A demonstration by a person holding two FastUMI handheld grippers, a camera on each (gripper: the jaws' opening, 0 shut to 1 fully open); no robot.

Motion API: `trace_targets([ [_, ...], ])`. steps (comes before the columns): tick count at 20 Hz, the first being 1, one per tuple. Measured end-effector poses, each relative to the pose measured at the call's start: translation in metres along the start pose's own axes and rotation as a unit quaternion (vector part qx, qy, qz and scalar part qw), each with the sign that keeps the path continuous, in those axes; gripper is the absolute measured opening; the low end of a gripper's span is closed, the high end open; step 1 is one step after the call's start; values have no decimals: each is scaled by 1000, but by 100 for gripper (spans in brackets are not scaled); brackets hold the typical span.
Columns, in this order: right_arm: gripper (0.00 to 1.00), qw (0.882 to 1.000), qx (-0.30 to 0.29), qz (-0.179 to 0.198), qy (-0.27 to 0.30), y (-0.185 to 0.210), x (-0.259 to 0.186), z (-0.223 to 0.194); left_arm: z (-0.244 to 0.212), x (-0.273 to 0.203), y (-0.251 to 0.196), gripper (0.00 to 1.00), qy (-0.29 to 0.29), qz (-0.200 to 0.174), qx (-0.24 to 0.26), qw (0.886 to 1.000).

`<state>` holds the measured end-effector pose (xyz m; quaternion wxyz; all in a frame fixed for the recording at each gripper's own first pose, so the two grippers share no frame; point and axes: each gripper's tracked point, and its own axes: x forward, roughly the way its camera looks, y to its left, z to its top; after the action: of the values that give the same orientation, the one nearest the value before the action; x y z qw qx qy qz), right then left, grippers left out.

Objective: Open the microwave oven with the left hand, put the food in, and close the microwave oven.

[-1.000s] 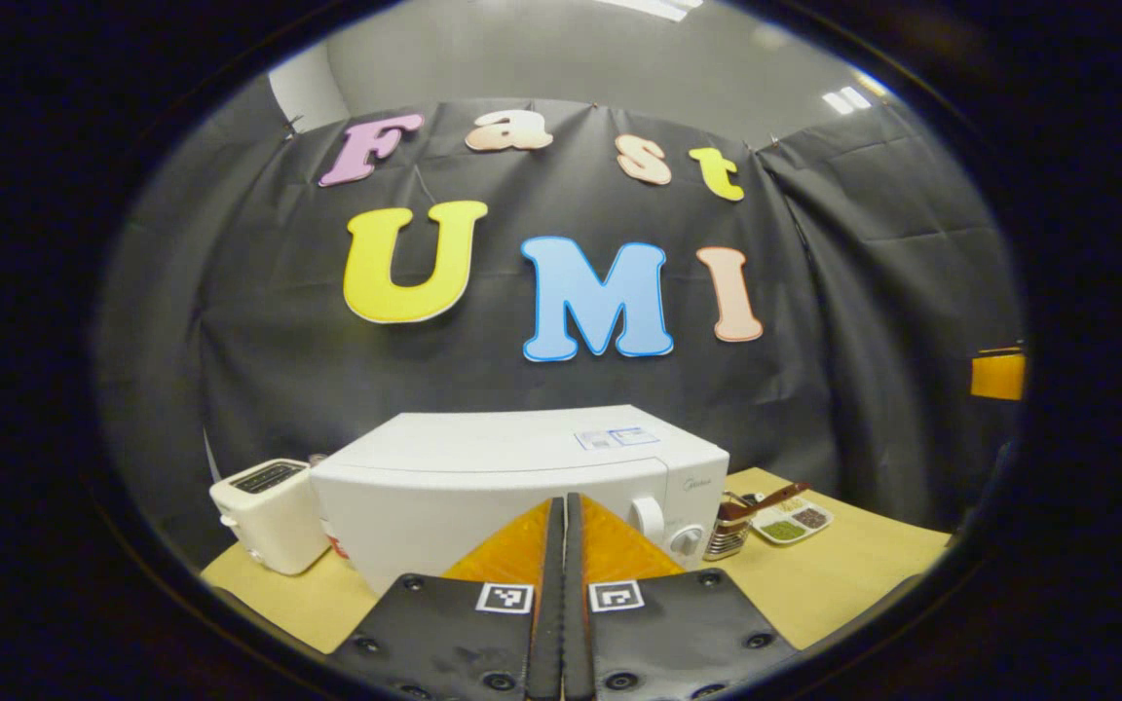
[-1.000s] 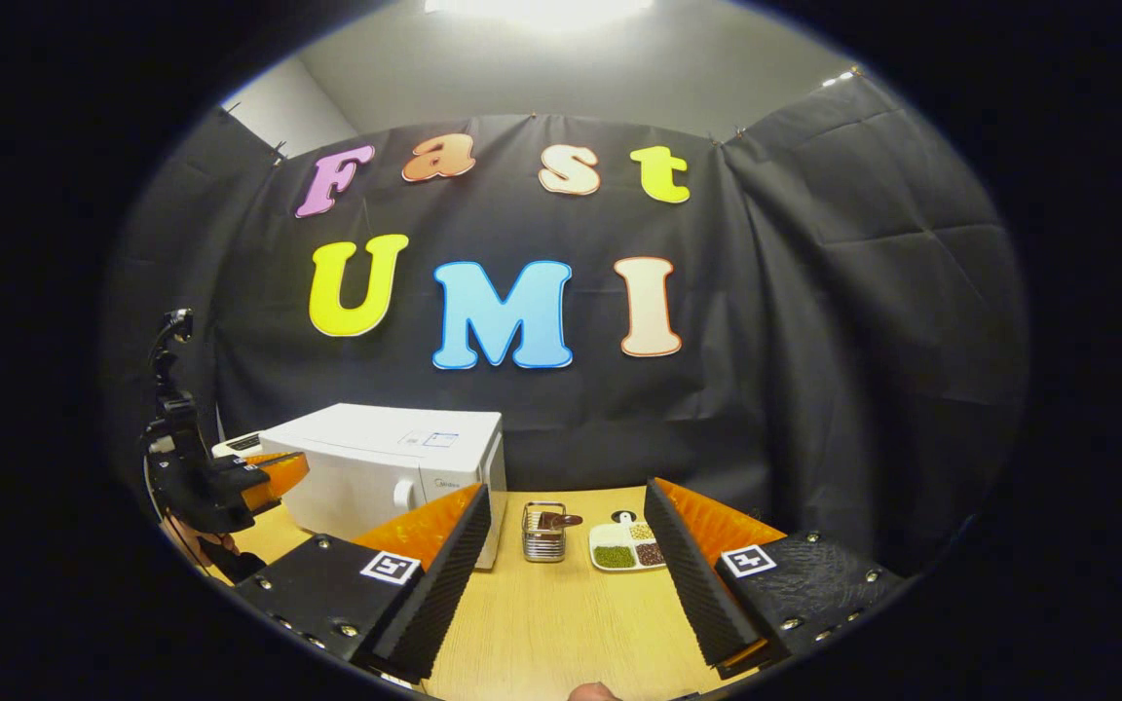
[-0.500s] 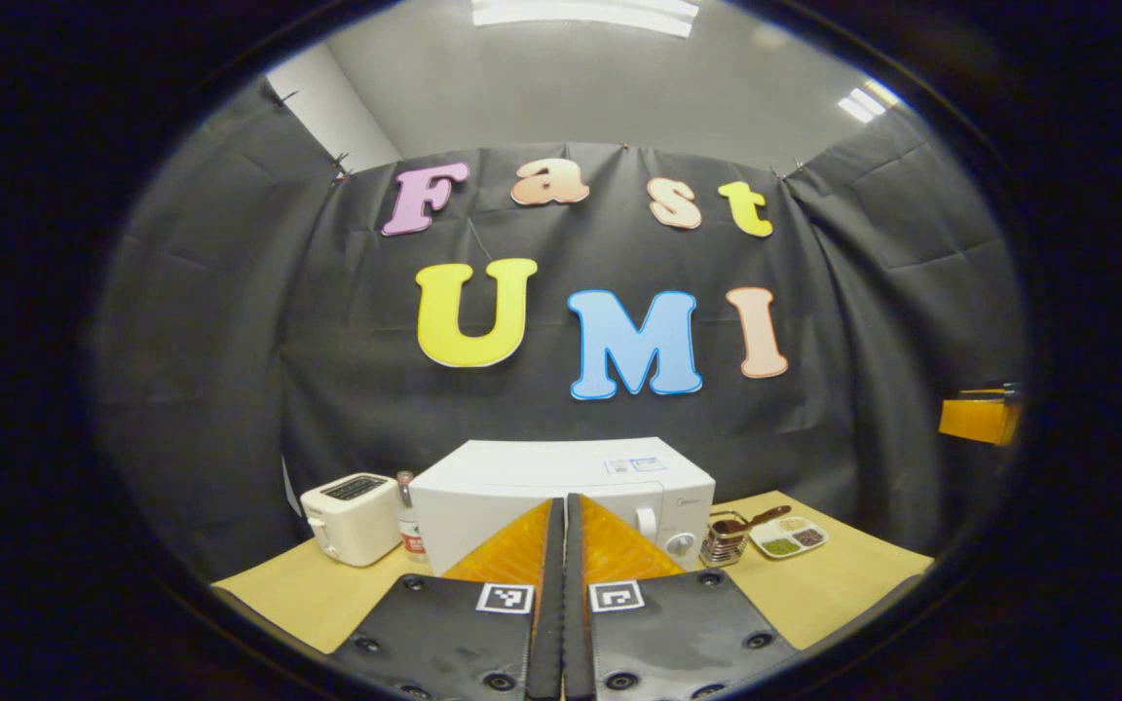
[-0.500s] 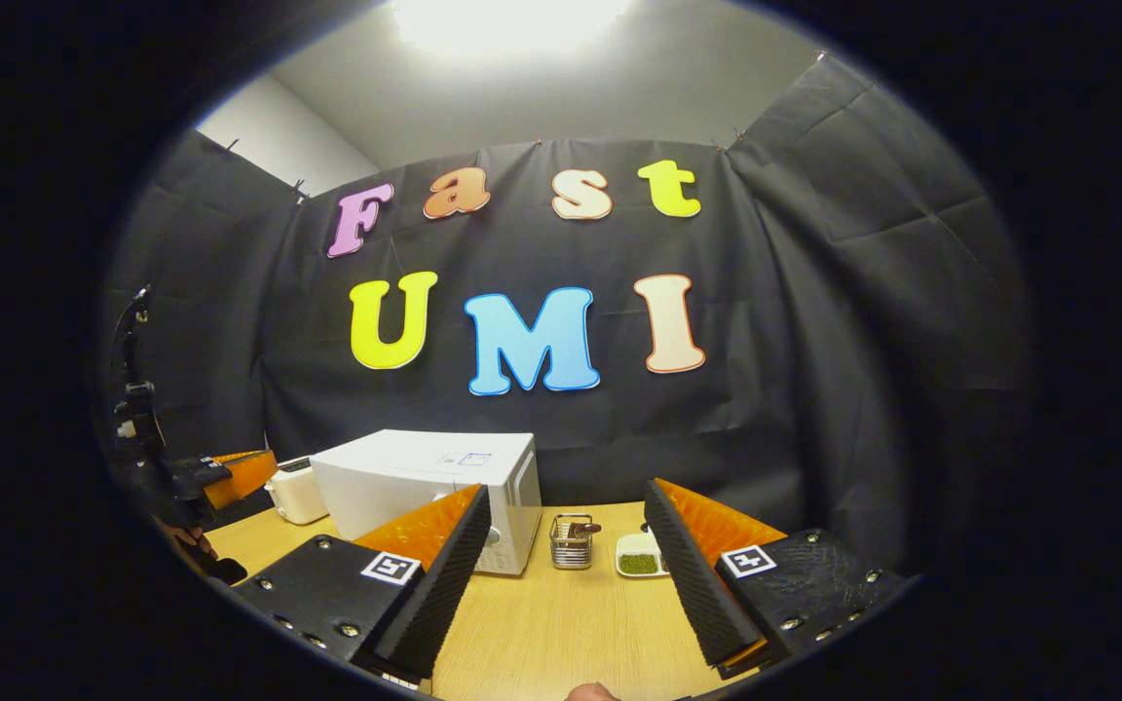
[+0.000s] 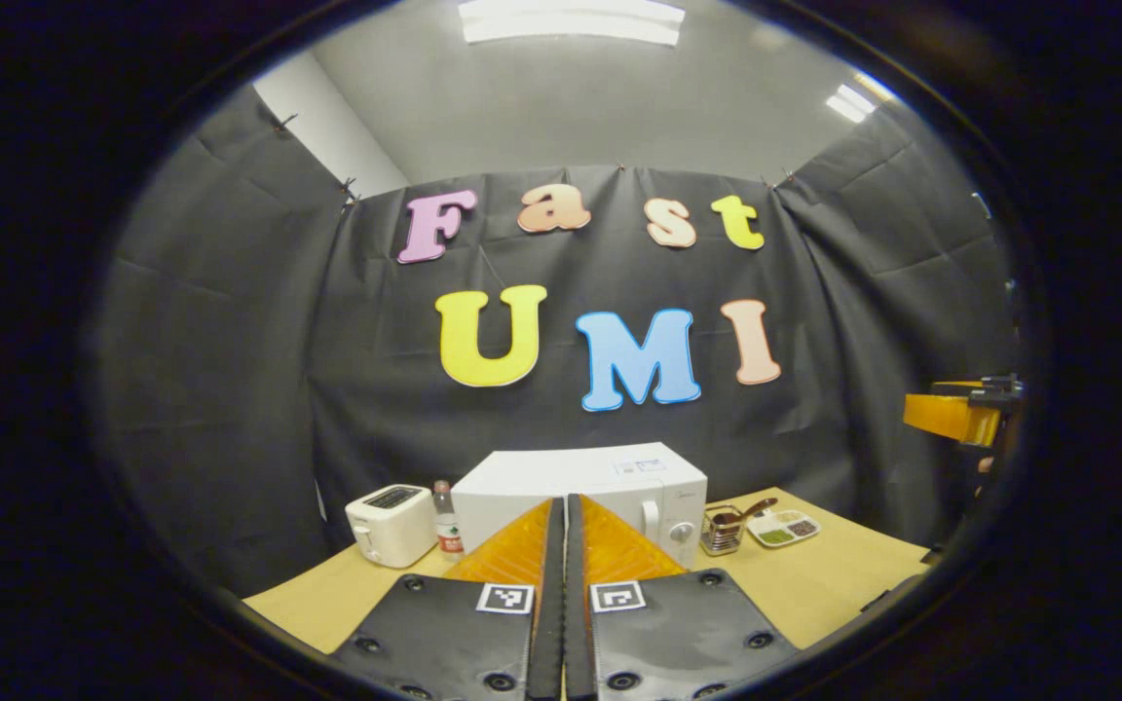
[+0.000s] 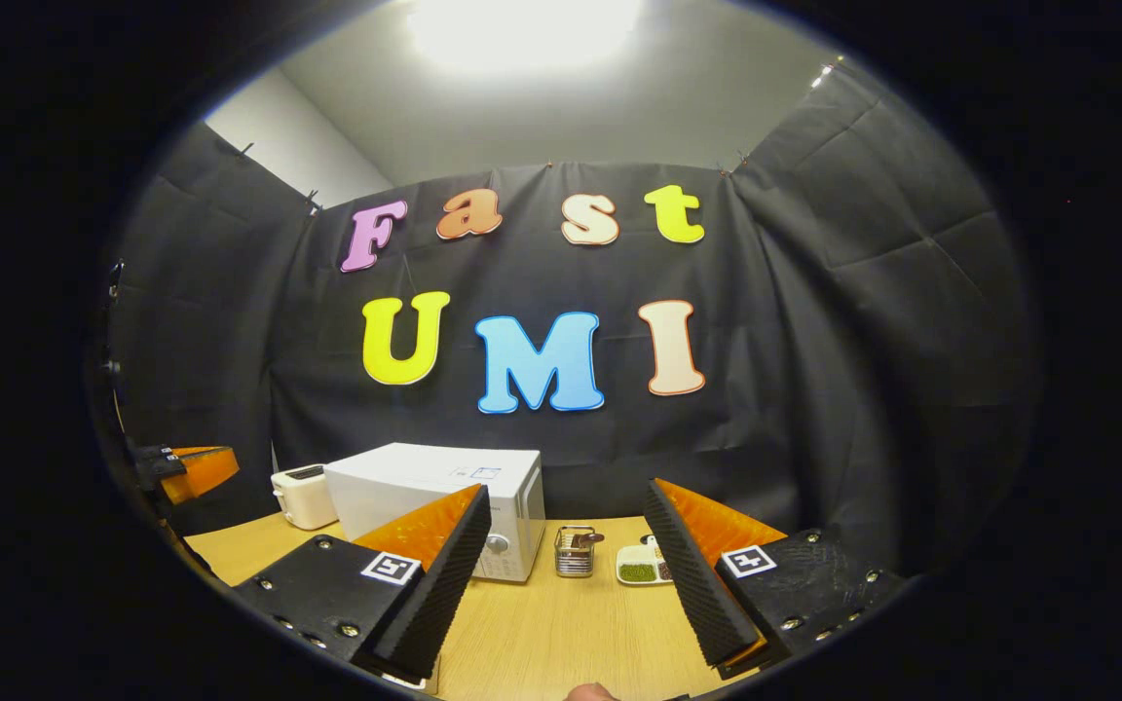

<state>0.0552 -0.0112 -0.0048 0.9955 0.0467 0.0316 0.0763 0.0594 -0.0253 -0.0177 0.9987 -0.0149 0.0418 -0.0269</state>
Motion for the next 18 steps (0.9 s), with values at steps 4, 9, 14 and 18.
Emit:
trace_targets([
  [4, 96, 1000, -5, -6, -3, 13, -17, 3, 11, -21, 9, 11, -13, -11, 10, 1000],
  [9, 96, 1000, -12, -14, -3, 26, -35, 4, 17, -40, 19, 44, -24, -15, -1, 1000],
  [14, 96, 1000, -19, -14, -3, 36, -45, 3, 7, -54, 35, 98, -18, 0, -4, 1000],
  [18, 96, 1000, -11, -11, -8, 42, -48, 4, 6, -55, 43, 100, -21, 14, -5, 1000],
])
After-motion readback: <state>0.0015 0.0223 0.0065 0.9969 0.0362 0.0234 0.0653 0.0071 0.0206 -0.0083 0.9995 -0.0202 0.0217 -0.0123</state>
